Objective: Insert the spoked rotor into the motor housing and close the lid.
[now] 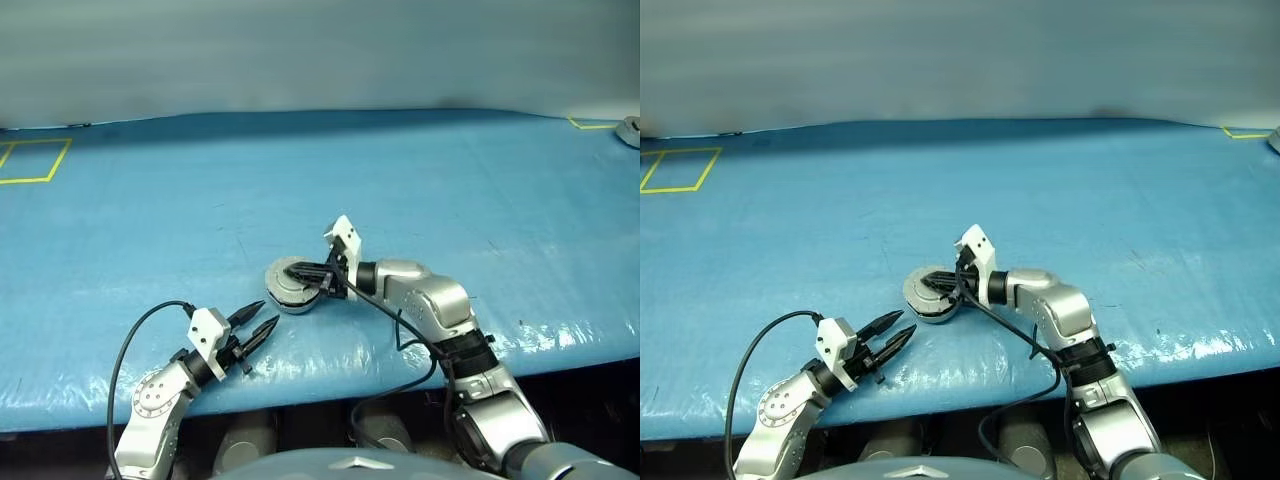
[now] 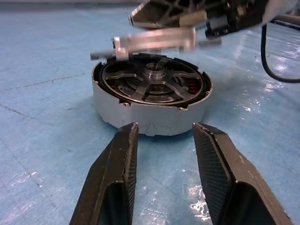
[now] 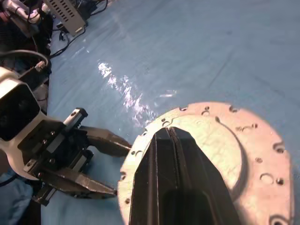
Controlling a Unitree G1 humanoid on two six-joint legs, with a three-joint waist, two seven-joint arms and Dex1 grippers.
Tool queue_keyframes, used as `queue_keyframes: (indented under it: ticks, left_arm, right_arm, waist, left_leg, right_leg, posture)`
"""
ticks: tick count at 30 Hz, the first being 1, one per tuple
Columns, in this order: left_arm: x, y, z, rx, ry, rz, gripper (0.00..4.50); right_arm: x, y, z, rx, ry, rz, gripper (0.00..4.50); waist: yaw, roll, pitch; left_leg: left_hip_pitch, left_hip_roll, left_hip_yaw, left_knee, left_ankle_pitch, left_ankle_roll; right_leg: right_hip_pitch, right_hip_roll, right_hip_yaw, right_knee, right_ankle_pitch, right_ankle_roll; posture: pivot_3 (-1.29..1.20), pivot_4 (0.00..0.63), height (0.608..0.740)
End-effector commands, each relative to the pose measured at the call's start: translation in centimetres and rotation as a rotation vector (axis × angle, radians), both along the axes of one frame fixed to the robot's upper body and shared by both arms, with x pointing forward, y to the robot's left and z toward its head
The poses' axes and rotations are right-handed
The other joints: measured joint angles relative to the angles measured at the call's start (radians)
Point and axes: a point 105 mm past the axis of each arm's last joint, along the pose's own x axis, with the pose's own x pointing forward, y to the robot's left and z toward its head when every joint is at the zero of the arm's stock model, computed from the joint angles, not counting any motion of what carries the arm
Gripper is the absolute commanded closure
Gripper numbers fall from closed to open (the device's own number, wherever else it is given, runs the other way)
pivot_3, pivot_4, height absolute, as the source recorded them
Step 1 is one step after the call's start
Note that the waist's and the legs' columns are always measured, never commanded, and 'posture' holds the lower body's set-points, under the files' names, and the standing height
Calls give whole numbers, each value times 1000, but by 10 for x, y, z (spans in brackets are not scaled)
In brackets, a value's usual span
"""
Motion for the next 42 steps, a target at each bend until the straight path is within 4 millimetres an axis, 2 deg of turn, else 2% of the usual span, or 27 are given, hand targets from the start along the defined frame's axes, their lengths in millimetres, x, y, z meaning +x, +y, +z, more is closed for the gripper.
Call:
queue_keyframes:
  ticks: [1,5,11,12,14,18,26,38,41,42]
  left_arm:
    - [2,-4,12,-2,-37,-24,2602]
    - [4,-6,15,-1,-40,-29,2602]
    - [3,-6,16,-3,-44,-15,2602]
    - [3,-5,16,-4,-43,-12,2602]
    - [2,-5,15,-5,-38,-7,2602]
    - [1,-5,13,-9,-27,-7,2602]
    - [1,-6,11,-12,-26,-8,2602]
    - [1,-5,11,-17,-28,0,2602]
    - [1,-5,11,-18,-29,-1,2602]
    - [1,-5,11,-17,-29,-1,2602]
  right_arm:
    - [-10,6,4,10,-36,18,4474]
    - [-16,4,-2,-24,-68,-11,4474]
    - [-31,4,28,-66,-303,-113,4474]
    - [-32,5,33,-72,-326,-152,4305]
    - [-33,6,37,-114,-375,-216,3910]
    - [-31,12,40,-120,-374,-303,2566]
    - [-20,20,27,-158,-334,-342,19]
    - [-15,13,-3,-274,-337,-309,19]
    - [-14,10,-7,-308,-383,-308,636]
    - [-15,10,-8,-305,-389,-306,986]
  waist:
    - [-1,0,0]
    - [0,0,0]
    - [5,0,0]
    - [5,0,0]
    - [5,0,0]
    - [8,0,0]
    - [9,0,0]
    - [8,0,0]
    - [8,0,0]
    - [8,0,0]
  left_leg:
    - [0,0,0,0,0,0]
    - [0,0,0,0,0,0]
    - [0,0,0,0,0,-1]
    - [-1,0,0,0,0,-1]
    - [-1,0,0,0,0,-1]
    - [0,1,-1,0,1,-2]
    - [-1,0,-1,0,1,-2]
    - [0,0,-1,0,1,-2]
    - [0,0,-1,0,1,-2]
    - [0,0,-1,0,1,-2]
  right_leg:
    - [0,0,0,0,0,0]
    - [1,0,0,0,-3,5]
    - [0,-1,0,0,-3,5]
    - [0,-1,0,0,-3,5]
    - [-1,0,0,0,-3,5]
    - [0,0,-1,0,-4,5]
    - [0,0,-1,0,-6,1]
    - [0,0,-1,0,-6,1]
    - [0,0,-1,0,-6,1]
    - [1,0,-1,0,-6,1]
  posture:
    - [0,150,740]
    - [0,150,740]
    - [0,150,740]
    - [0,150,740]
    - [0,150,740]
    - [0,150,740]
    - [0,150,740]
    - [0,150,740]
    - [0,150,740]
    - [0,150,740]
